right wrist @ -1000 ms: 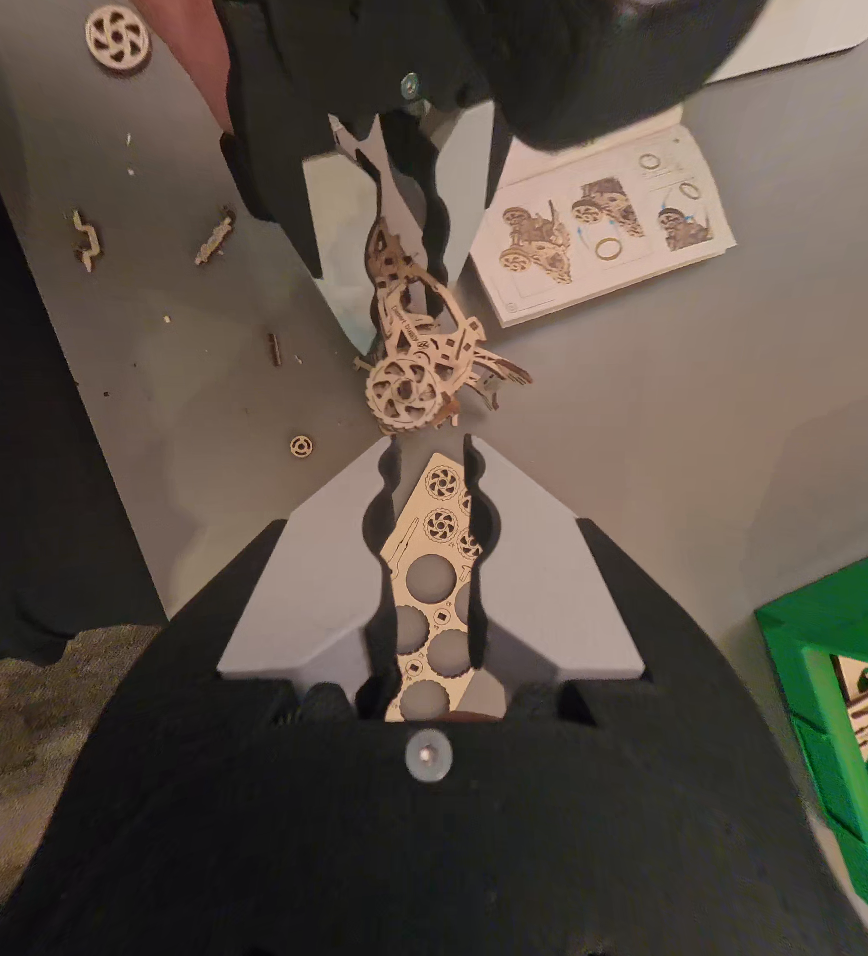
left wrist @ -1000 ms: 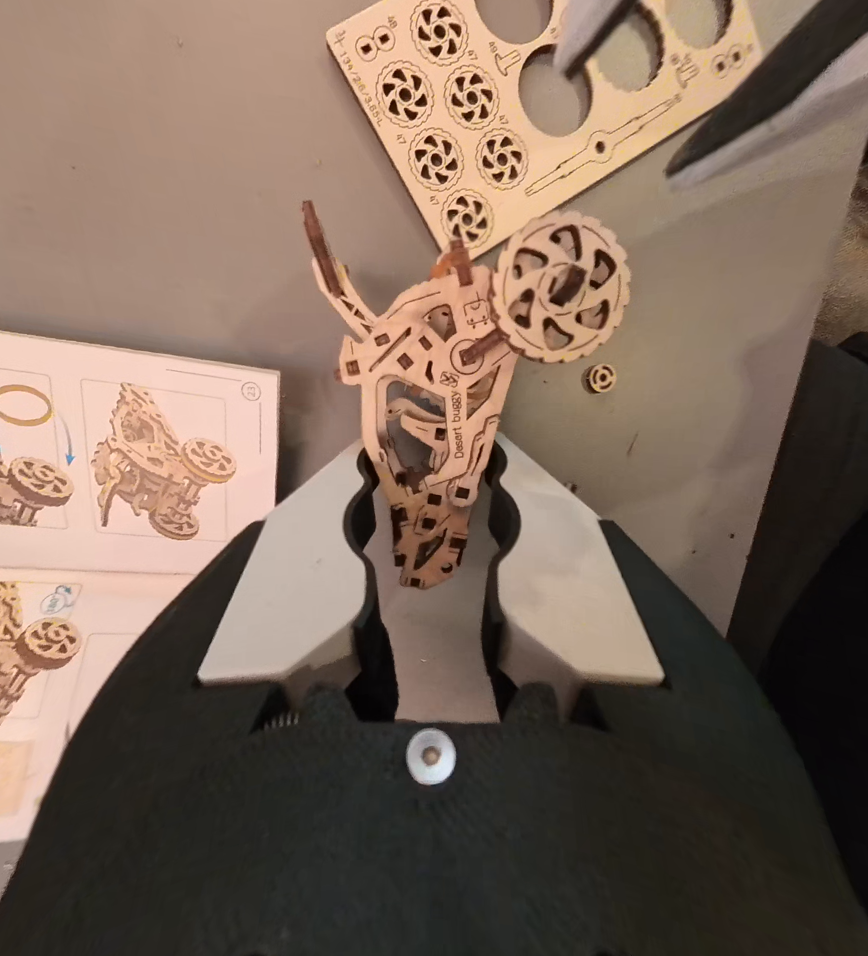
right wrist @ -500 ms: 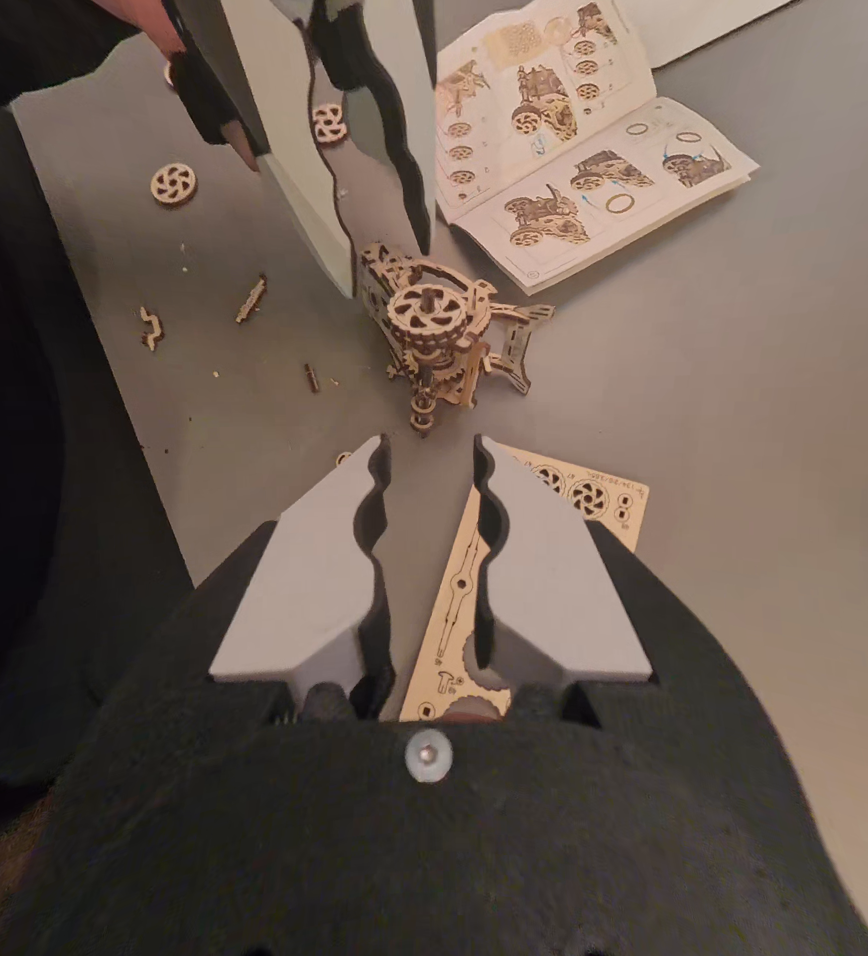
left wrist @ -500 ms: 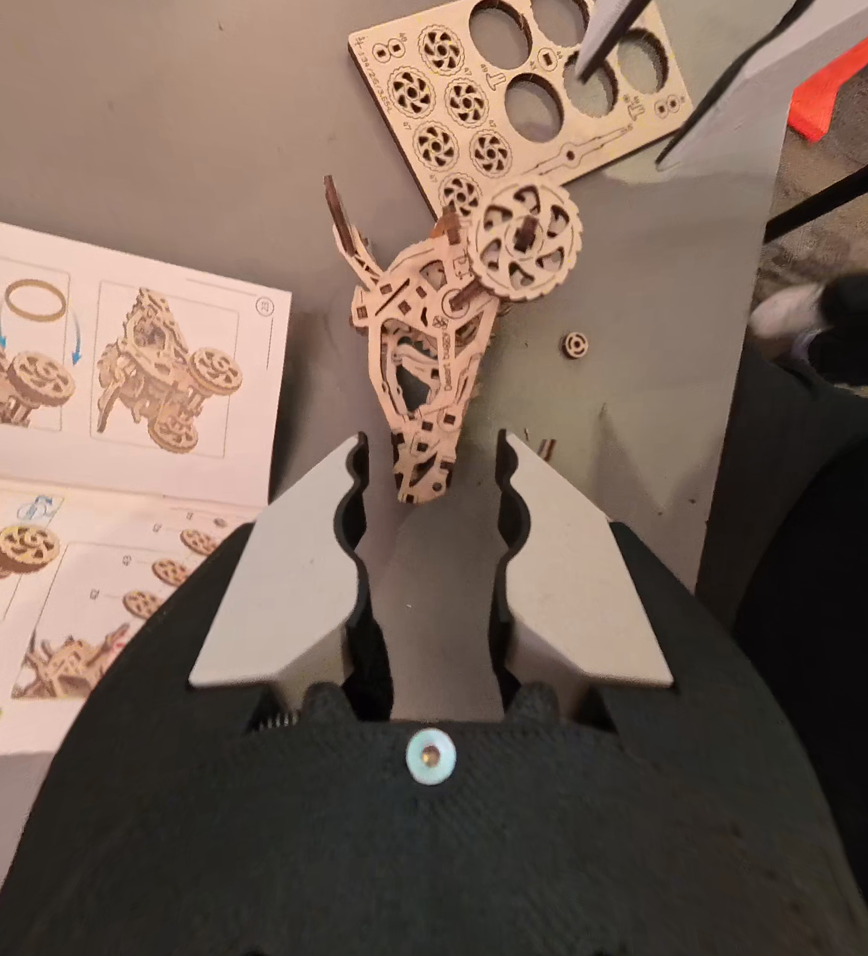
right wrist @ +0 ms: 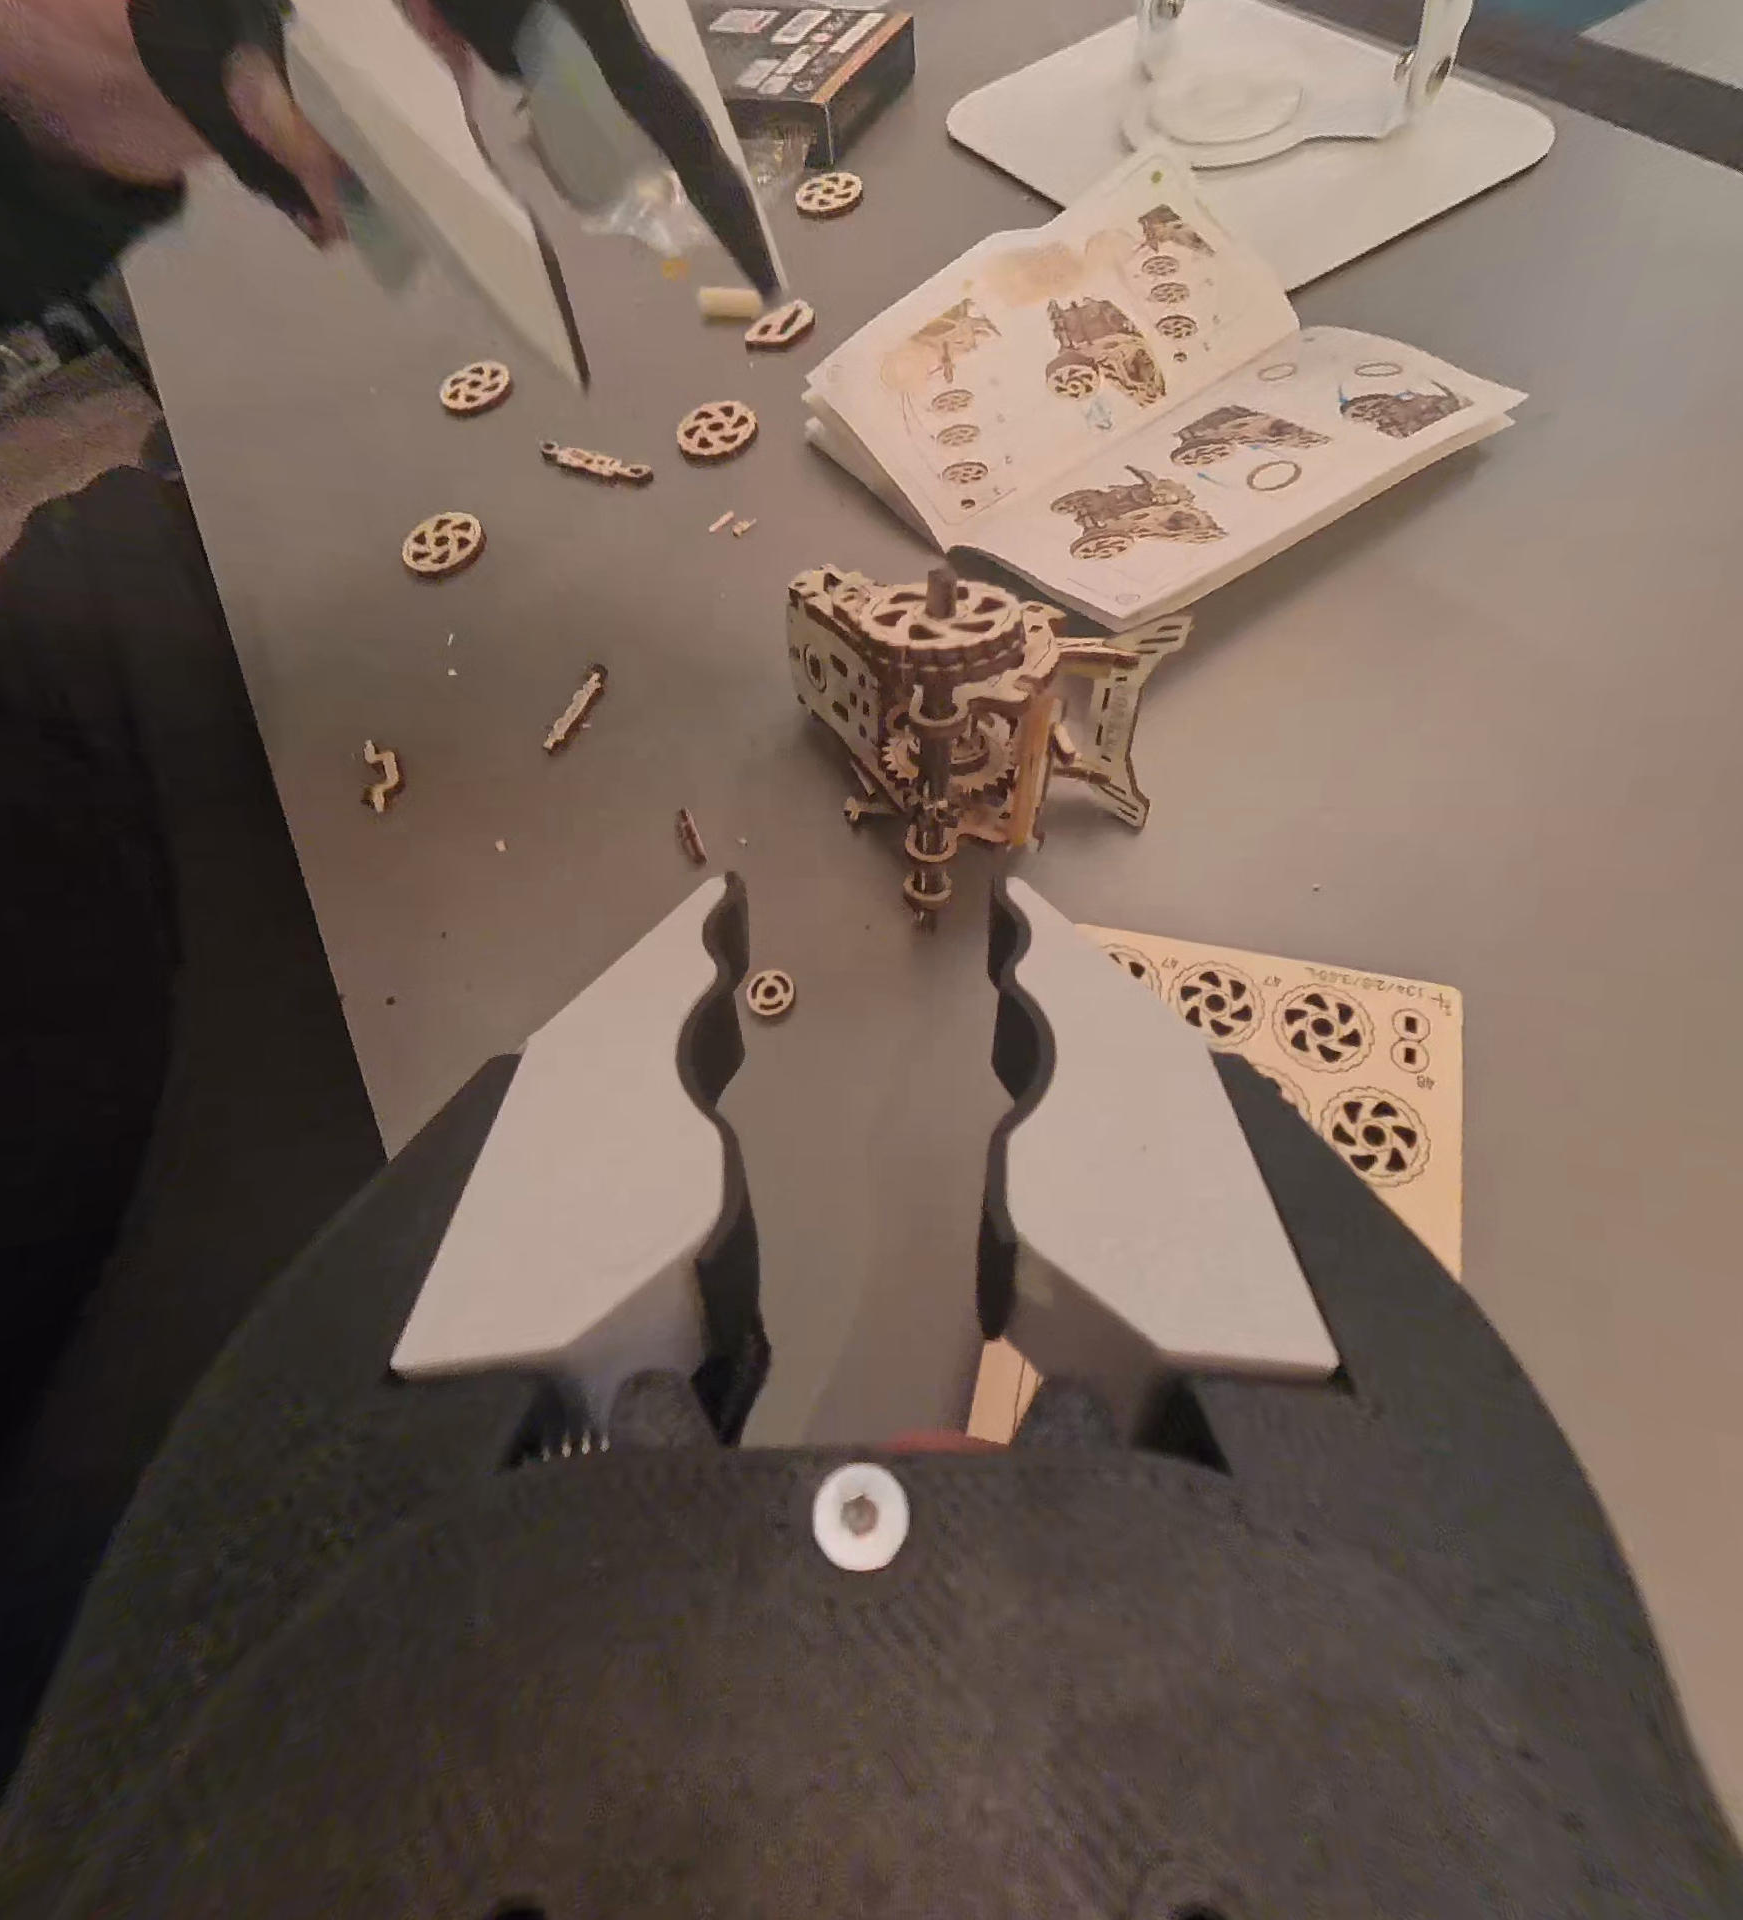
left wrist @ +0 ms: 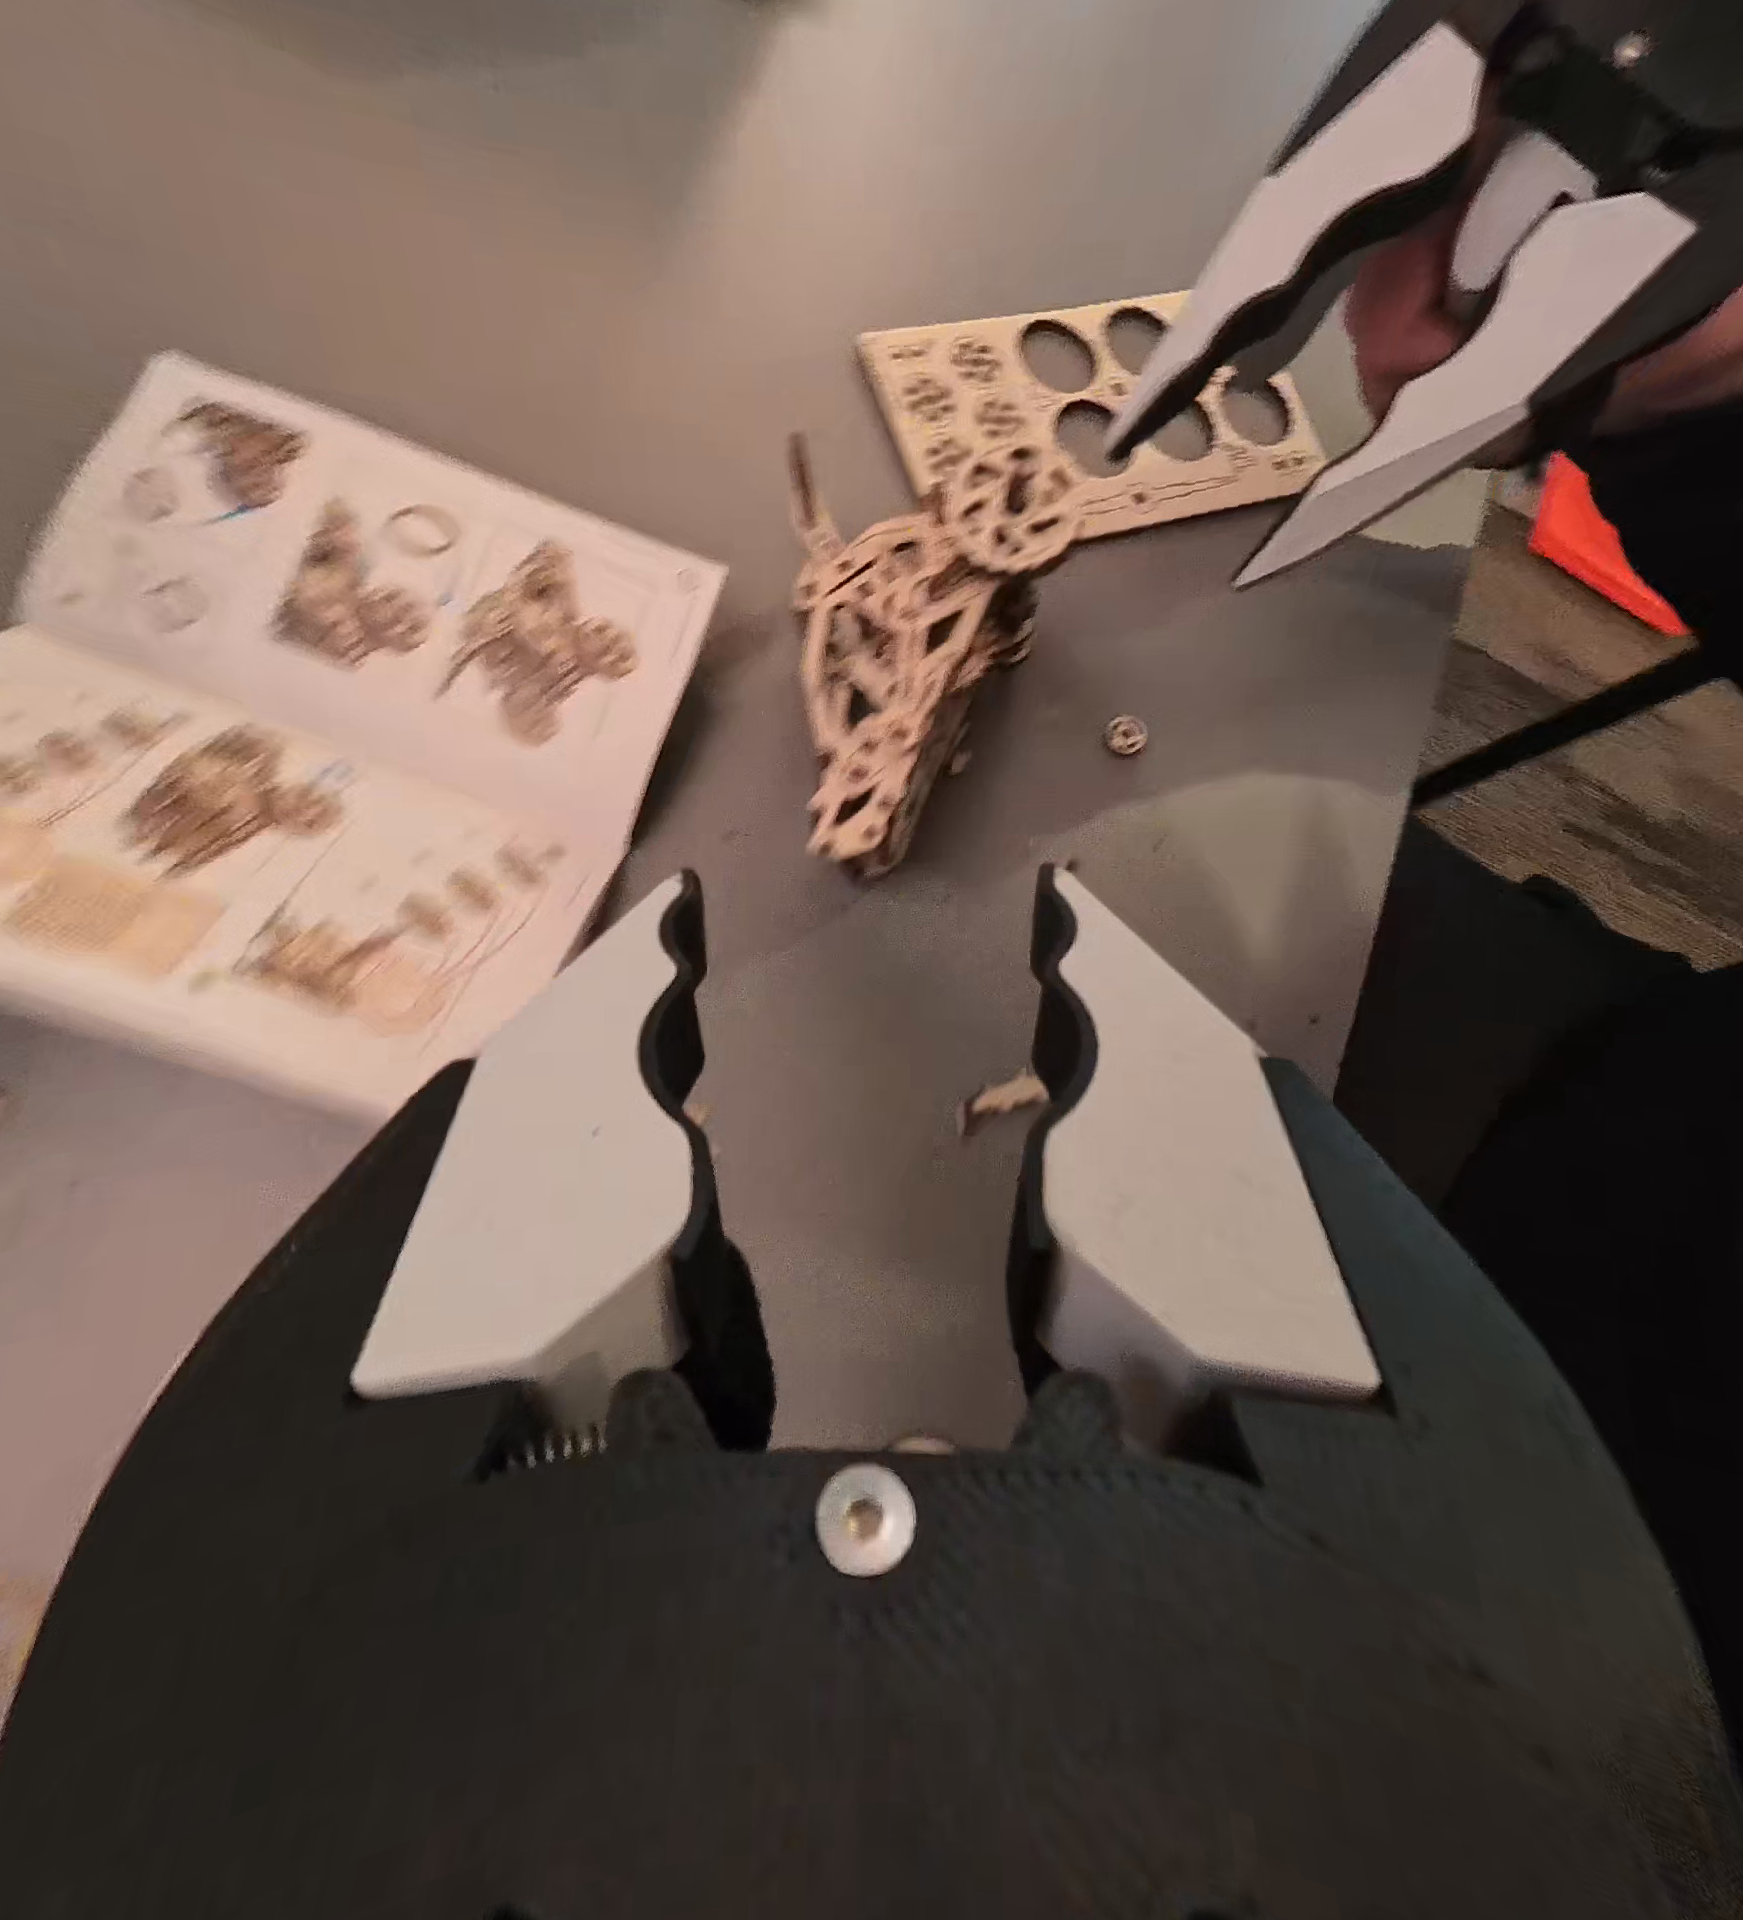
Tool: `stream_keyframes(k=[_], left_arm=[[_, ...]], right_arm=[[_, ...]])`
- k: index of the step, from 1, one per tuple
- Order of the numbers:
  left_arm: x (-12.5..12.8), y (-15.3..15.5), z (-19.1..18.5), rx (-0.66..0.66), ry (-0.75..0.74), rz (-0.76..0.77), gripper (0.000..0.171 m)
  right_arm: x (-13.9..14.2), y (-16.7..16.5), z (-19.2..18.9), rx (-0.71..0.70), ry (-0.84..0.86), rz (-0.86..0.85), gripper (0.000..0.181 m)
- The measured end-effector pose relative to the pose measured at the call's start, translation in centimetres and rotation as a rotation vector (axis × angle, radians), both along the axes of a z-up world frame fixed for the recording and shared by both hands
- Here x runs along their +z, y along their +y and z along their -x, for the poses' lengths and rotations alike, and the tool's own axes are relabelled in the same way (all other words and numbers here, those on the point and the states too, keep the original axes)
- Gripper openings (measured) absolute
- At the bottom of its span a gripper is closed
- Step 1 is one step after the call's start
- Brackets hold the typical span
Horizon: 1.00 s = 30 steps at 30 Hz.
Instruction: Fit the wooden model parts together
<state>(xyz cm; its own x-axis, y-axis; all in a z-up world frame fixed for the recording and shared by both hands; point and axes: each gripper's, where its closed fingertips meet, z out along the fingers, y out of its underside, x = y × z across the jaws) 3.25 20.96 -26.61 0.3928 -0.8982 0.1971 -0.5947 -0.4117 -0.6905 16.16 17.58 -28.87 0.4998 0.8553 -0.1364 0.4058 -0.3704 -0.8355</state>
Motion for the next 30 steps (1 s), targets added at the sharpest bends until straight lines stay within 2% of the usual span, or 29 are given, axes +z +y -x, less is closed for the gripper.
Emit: stream_keyframes(k=[2,5,9,11,14,17,23,30], left_arm=[[1.1,0.3,4.0,0.082,0.018,-0.02,0.056],[1.2,-0.5,11.1,0.174,0.138,-0.043,0.021],[-1.0,-2.5,18.1,0.288,0.275,-0.002,0.025],[-2.9,-3.6,20.0,0.324,0.307,0.047,0.036],[-5.7,-4.5,21.5,0.351,0.347,0.074,0.047],[-7.2,-4.6,21.6,0.367,0.316,0.091,0.051],[-6.7,-4.3,19.6,0.314,0.264,0.05,0.05],[-8.1,-4.1,20.6,0.327,0.31,0.09,0.051]], right_arm=[[-0.3,-0.3,-0.1,0.006,0.002,-0.002,0.044],[-0.2,-0.7,0.1,0.016,0.028,-0.006,0.042],[0.1,-0.9,0.8,0.027,0.034,-0.018,0.039],[0.2,-1.1,1.2,0.034,0.035,-0.021,0.039],[0.1,-1.3,1.6,0.036,0.029,-0.031,0.039],[-0.5,-1.3,1.7,0.035,0.023,-0.031,0.04],[-1.9,-1.5,1.7,0.029,0.054,-0.003,0.041],[-1.6,-1.0,1.4,-0.003,0.083,-0.06,0.037]])
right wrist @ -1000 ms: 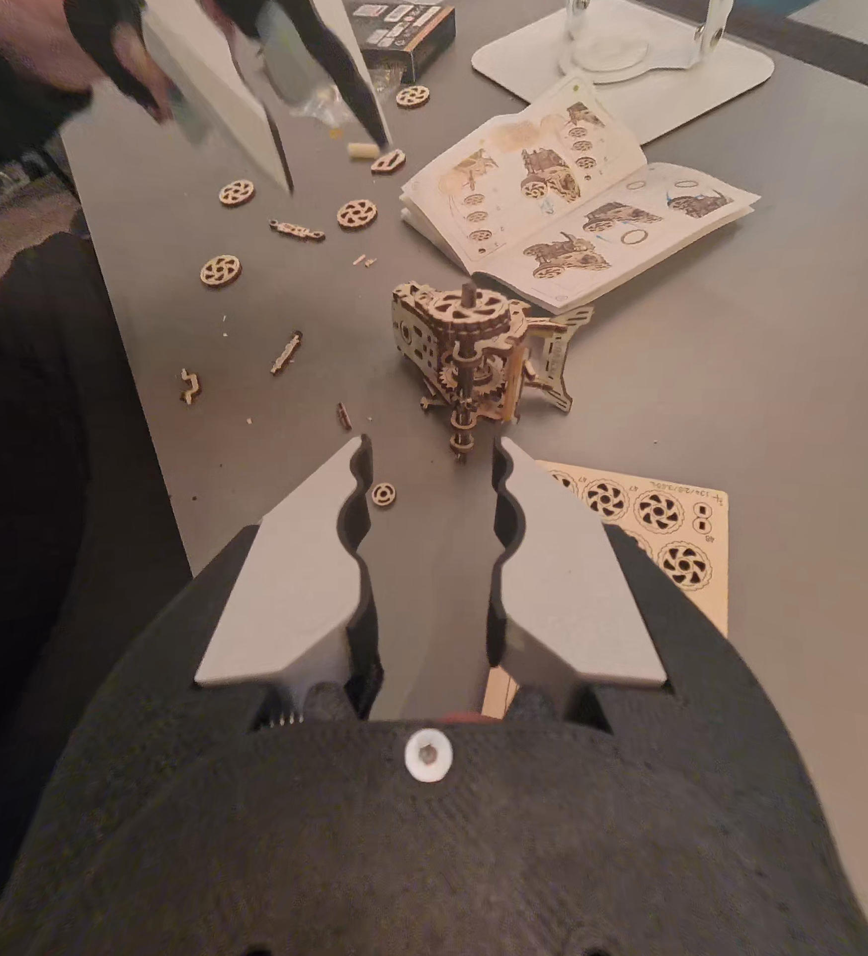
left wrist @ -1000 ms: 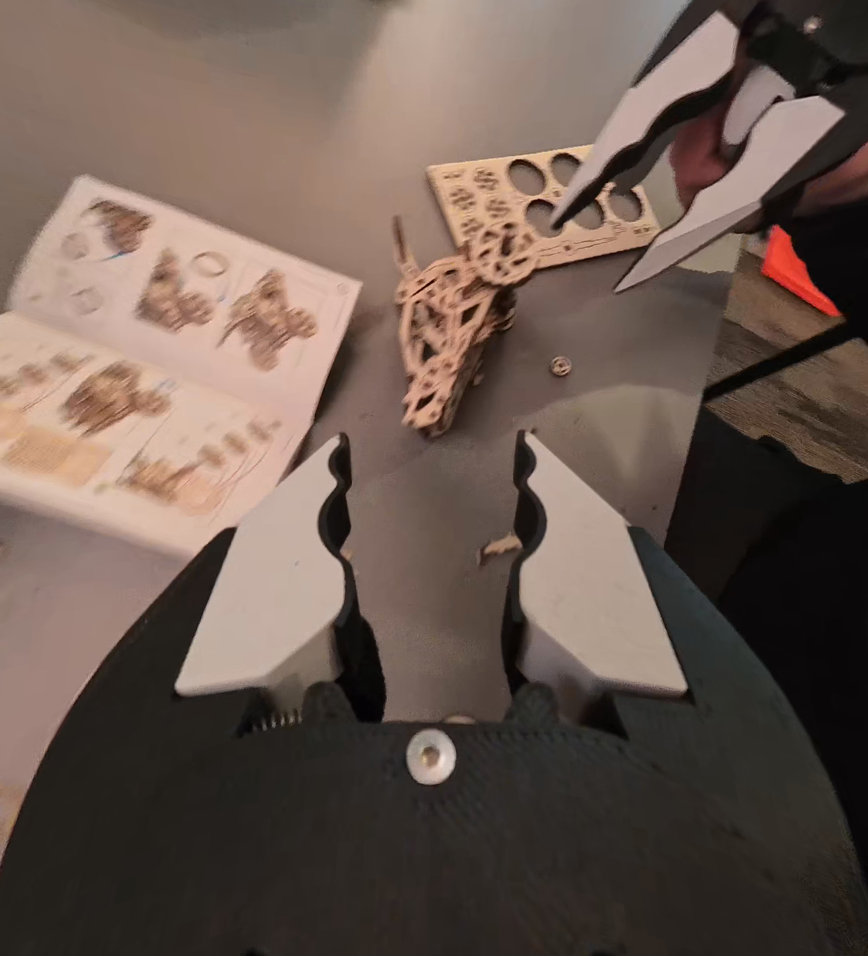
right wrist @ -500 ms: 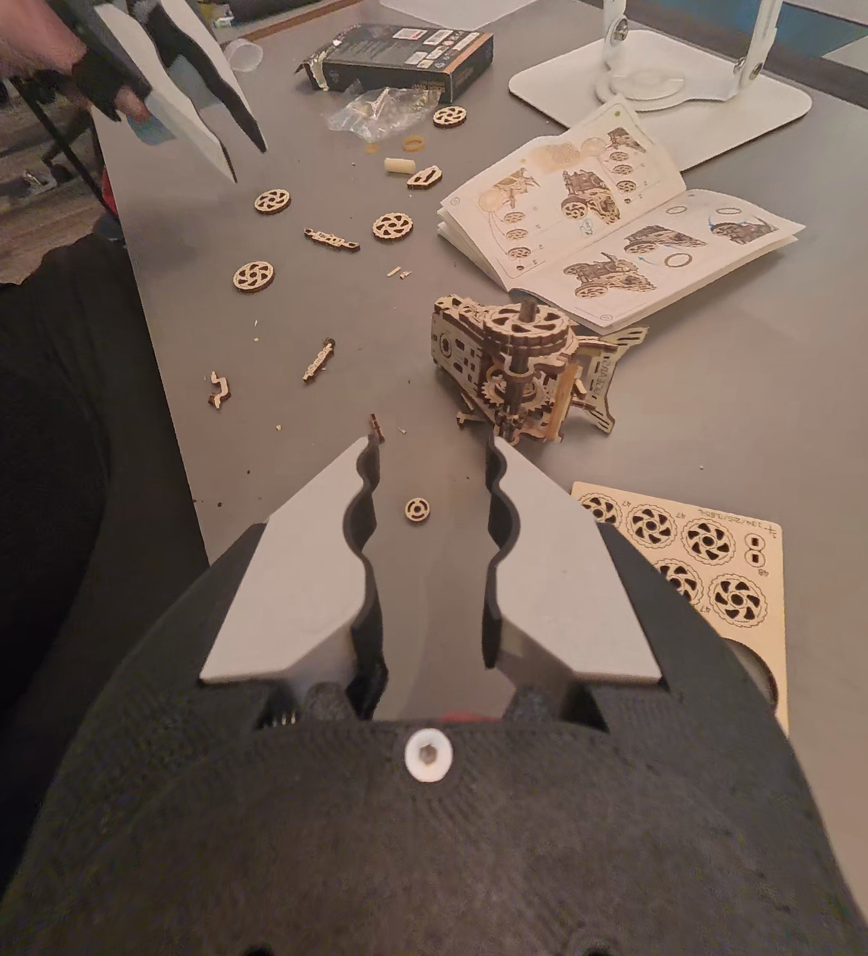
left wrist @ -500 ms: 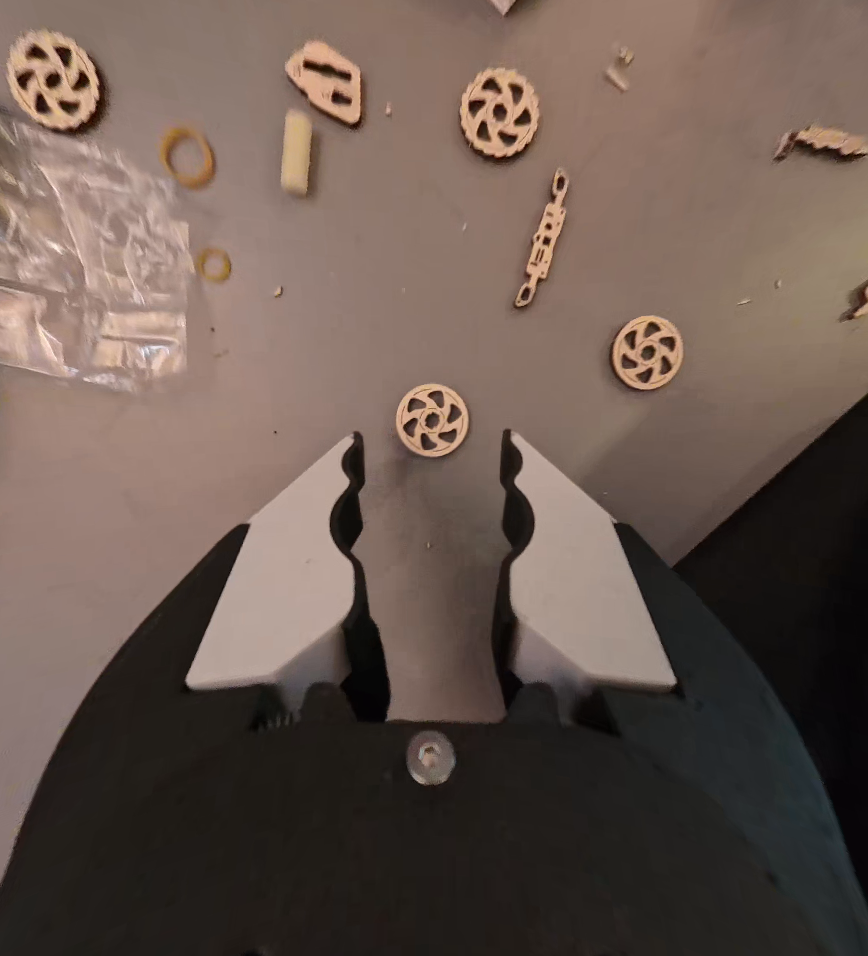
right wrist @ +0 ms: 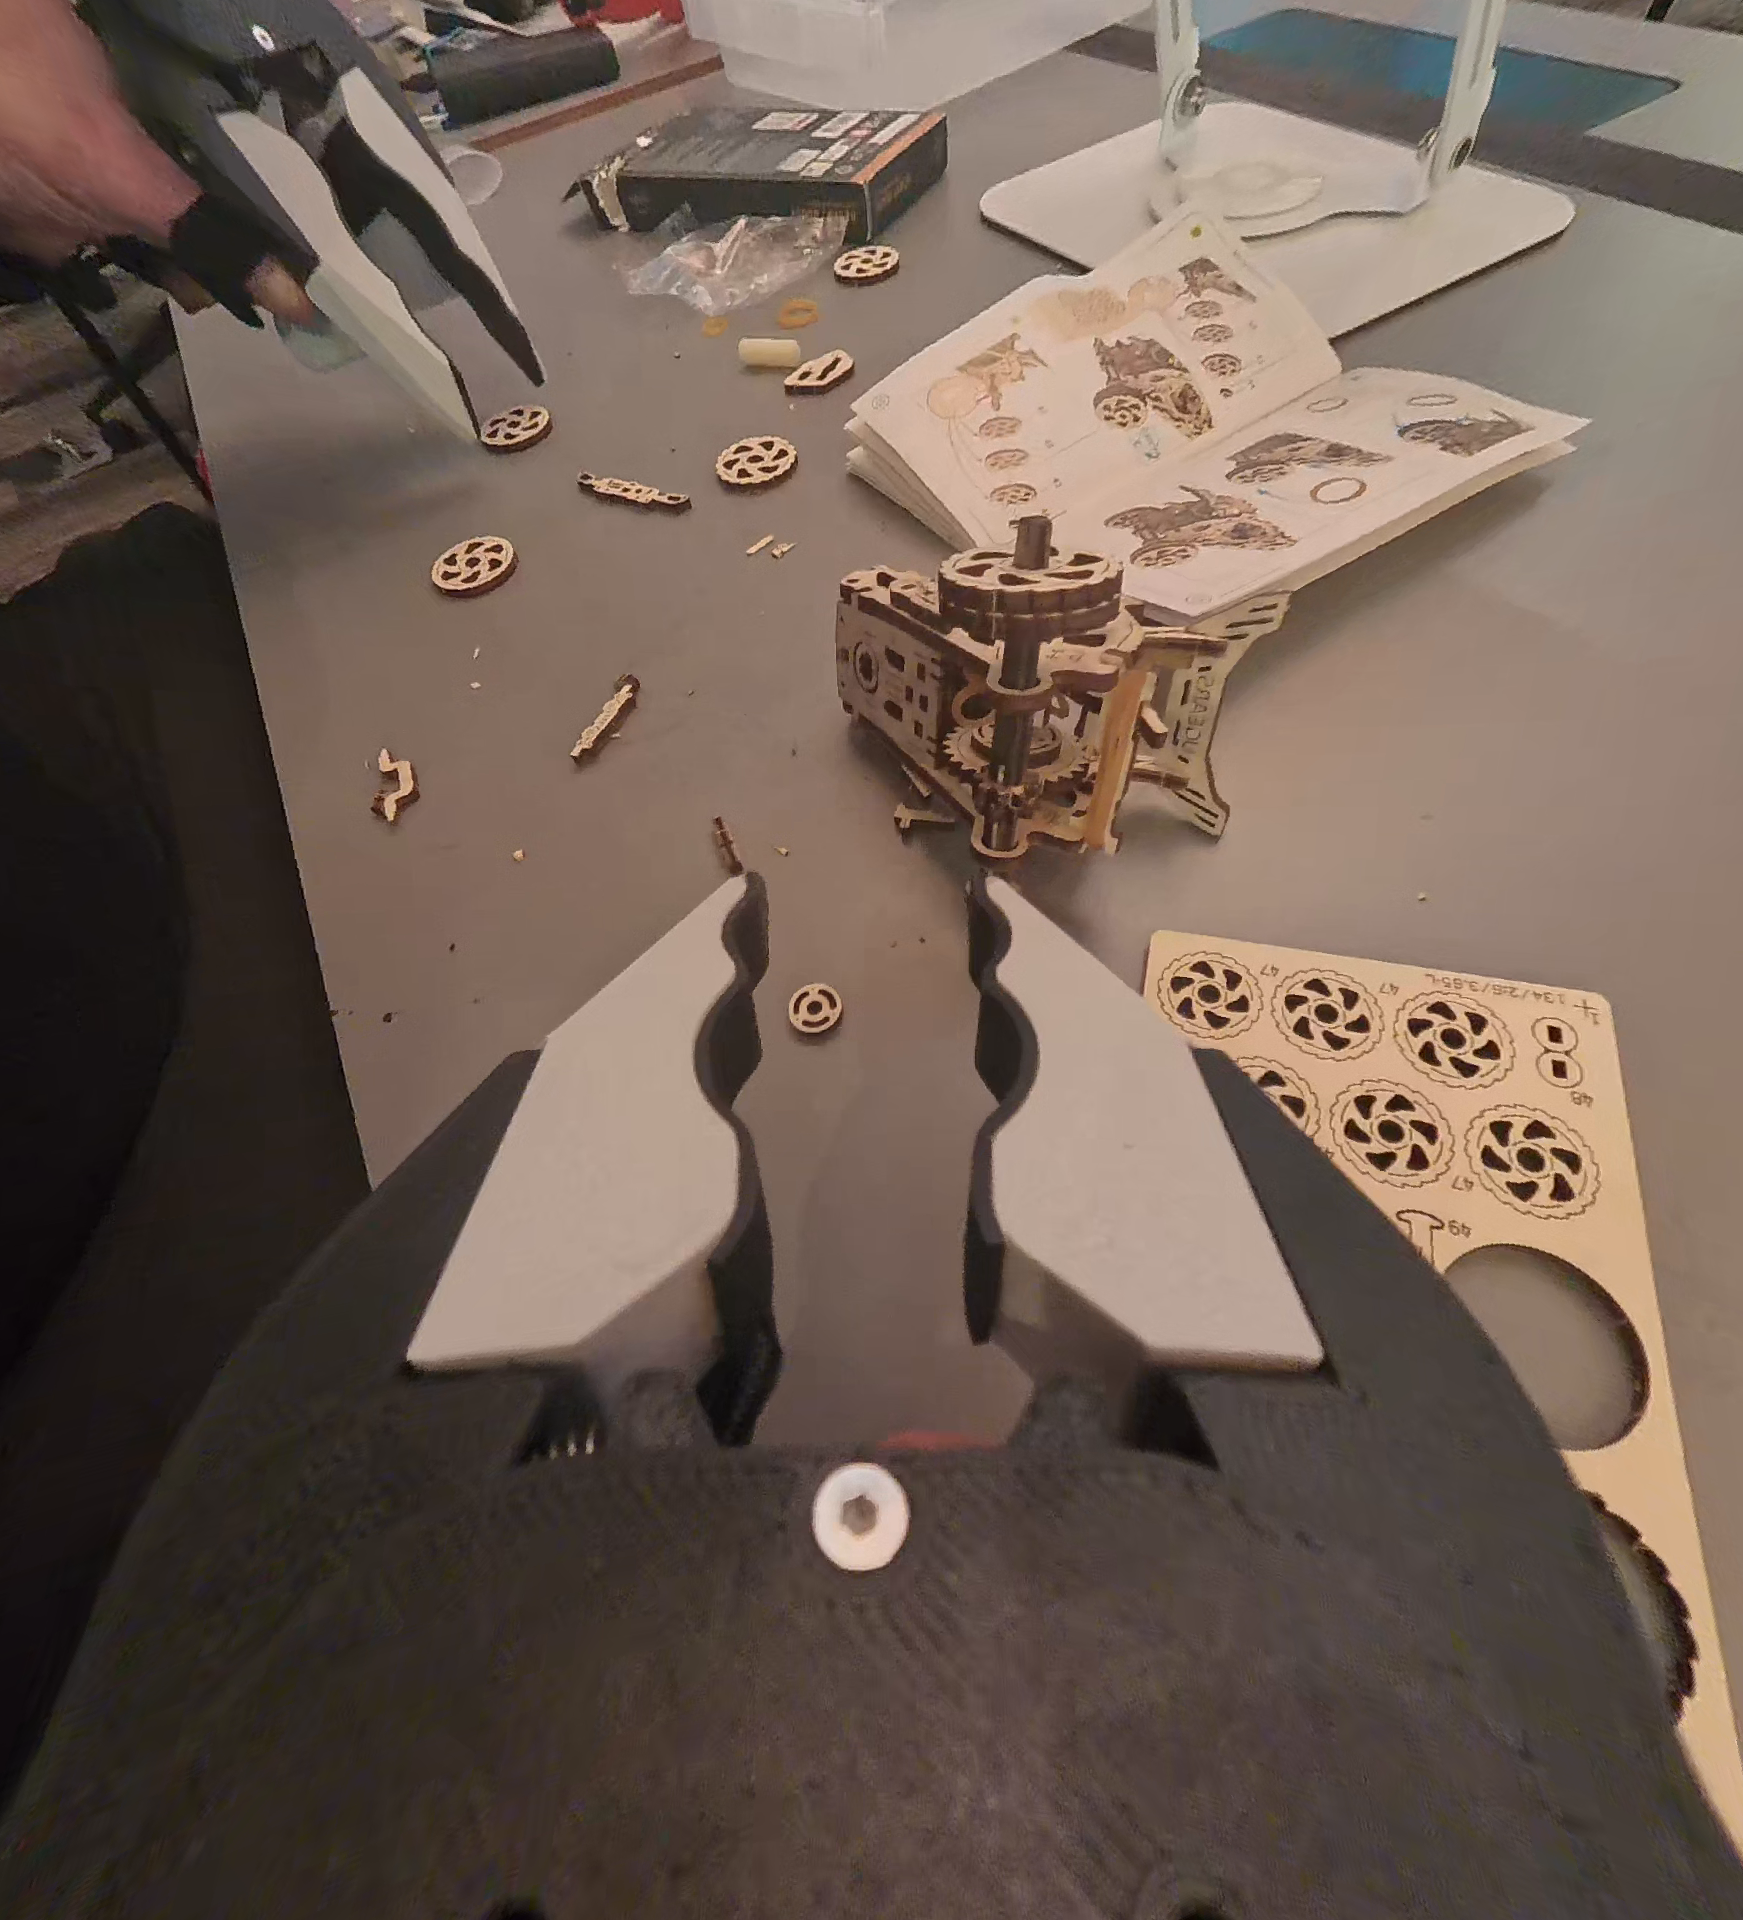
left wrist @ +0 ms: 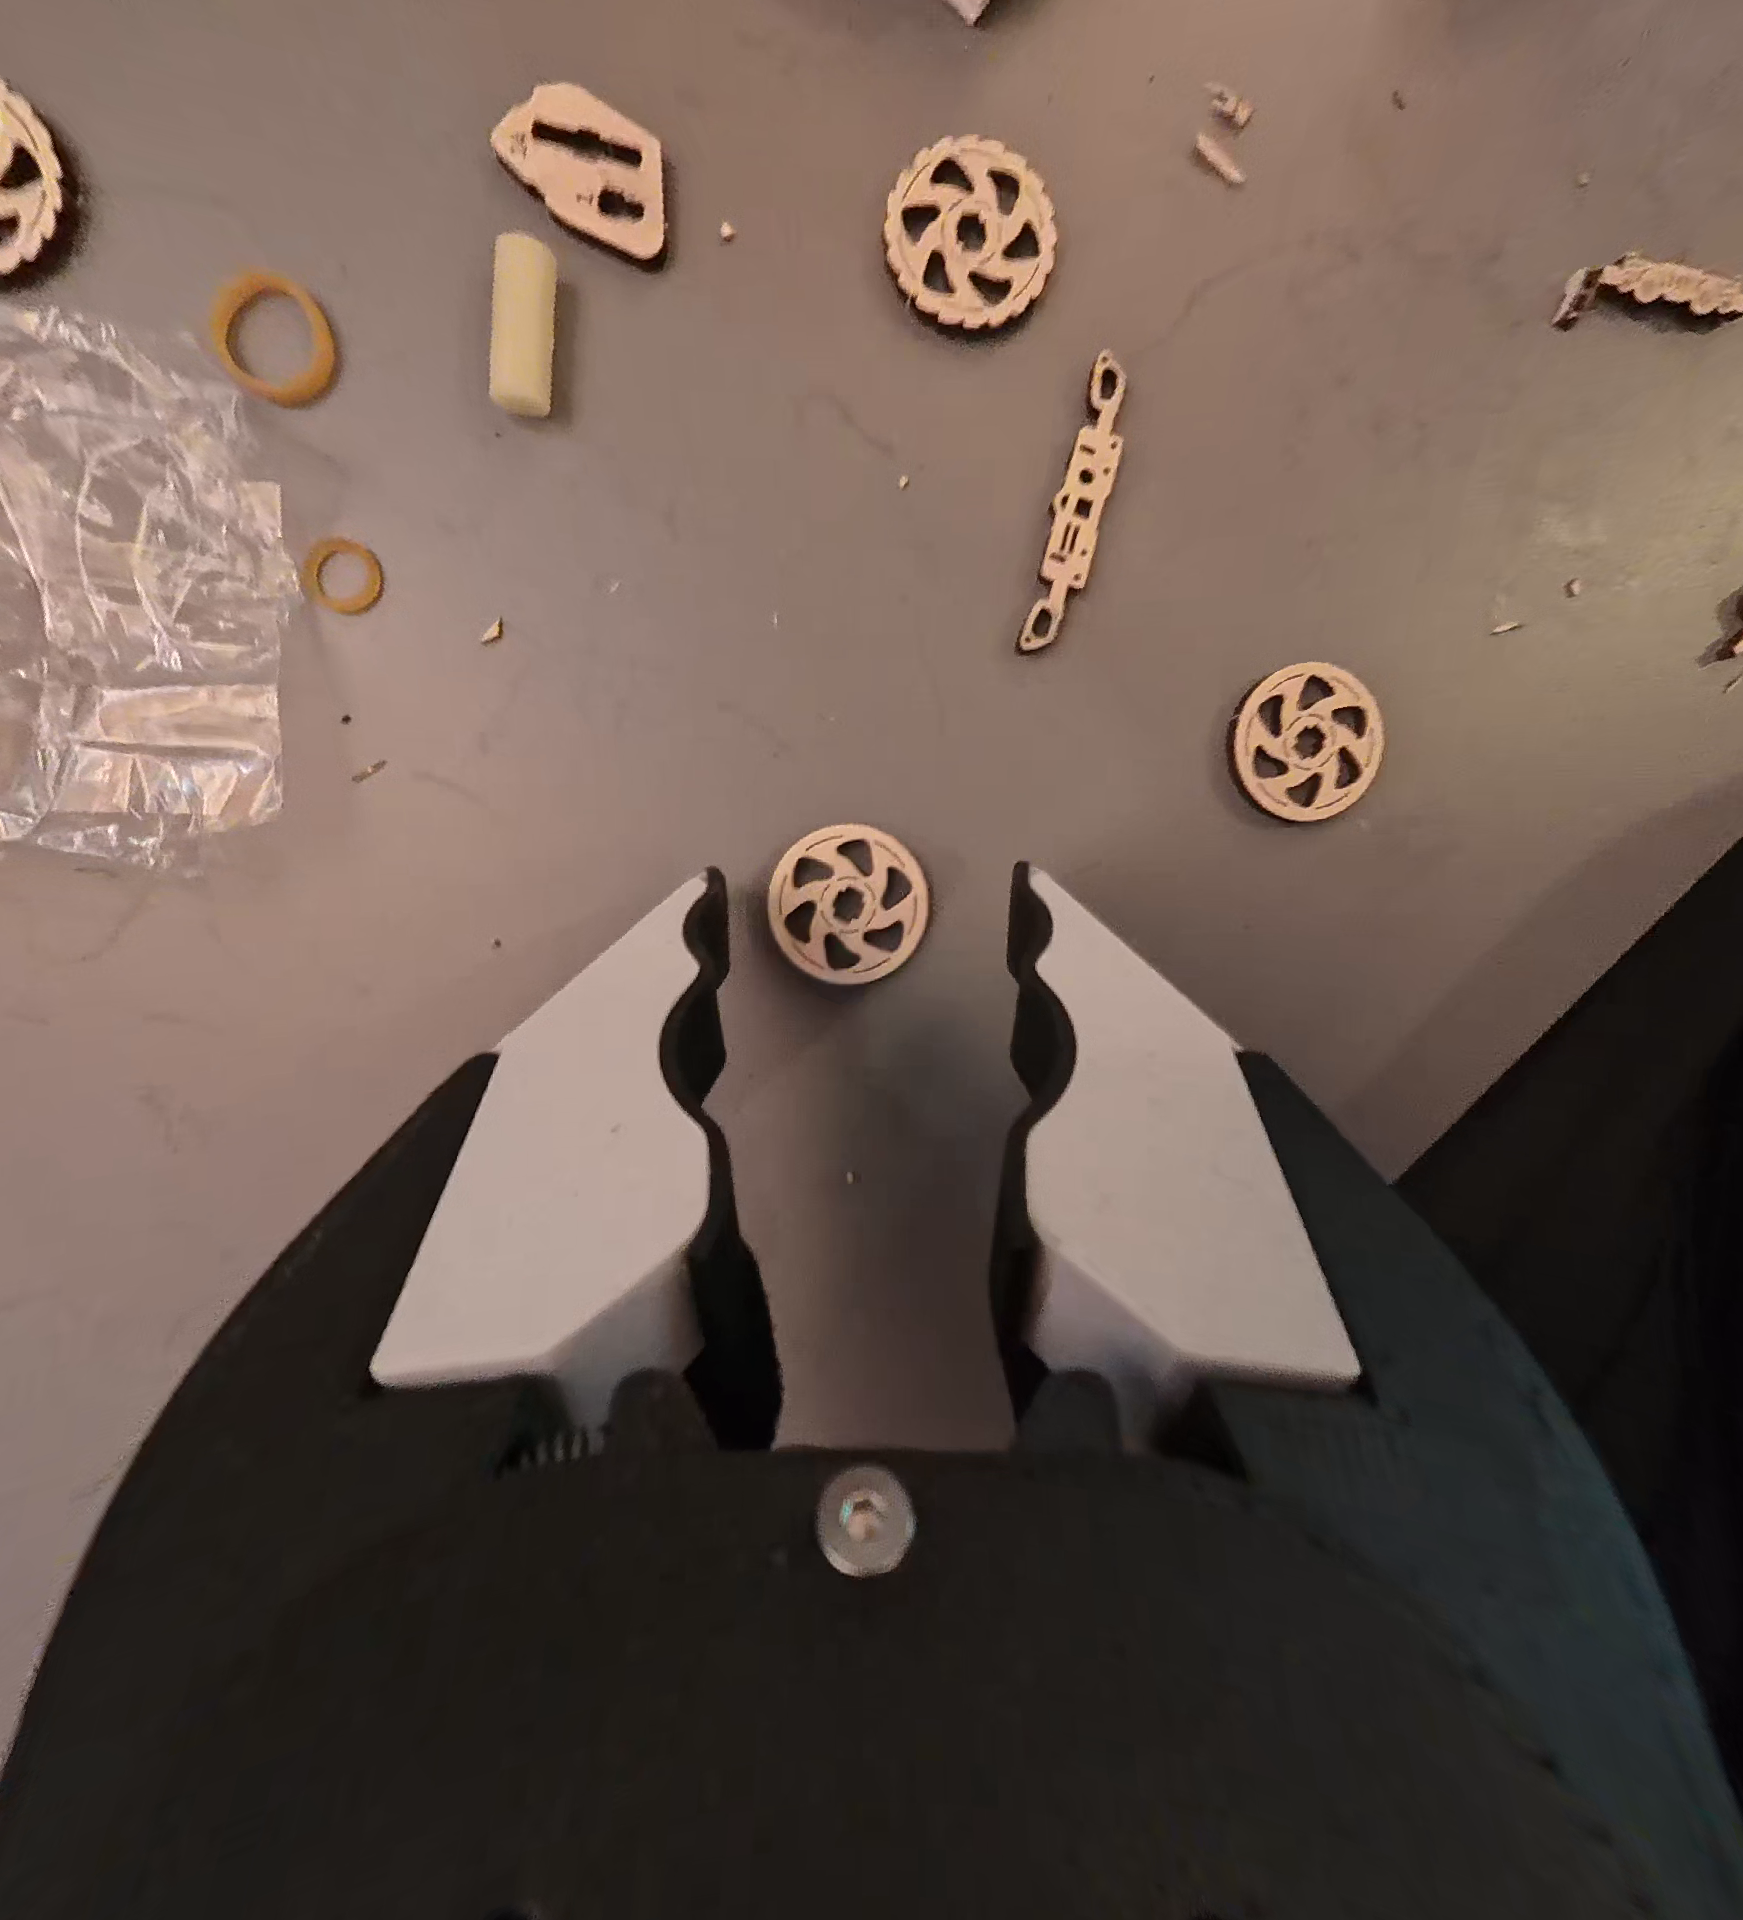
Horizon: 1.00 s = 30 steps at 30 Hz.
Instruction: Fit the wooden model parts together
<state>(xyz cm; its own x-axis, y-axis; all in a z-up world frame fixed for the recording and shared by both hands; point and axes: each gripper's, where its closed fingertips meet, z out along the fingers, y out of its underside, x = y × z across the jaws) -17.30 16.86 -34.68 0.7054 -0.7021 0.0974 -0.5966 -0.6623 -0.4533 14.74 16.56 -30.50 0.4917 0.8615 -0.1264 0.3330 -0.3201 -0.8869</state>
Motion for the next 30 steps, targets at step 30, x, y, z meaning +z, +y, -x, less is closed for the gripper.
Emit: stream_keyframes(k=[30], left_arm=[[1.4,-0.9,-0.9,-0.038,-0.059,-0.081,0.05]], right_arm=[[0.3,-0.1,0.0,-0.017,-0.019,-0.076,0.028]])
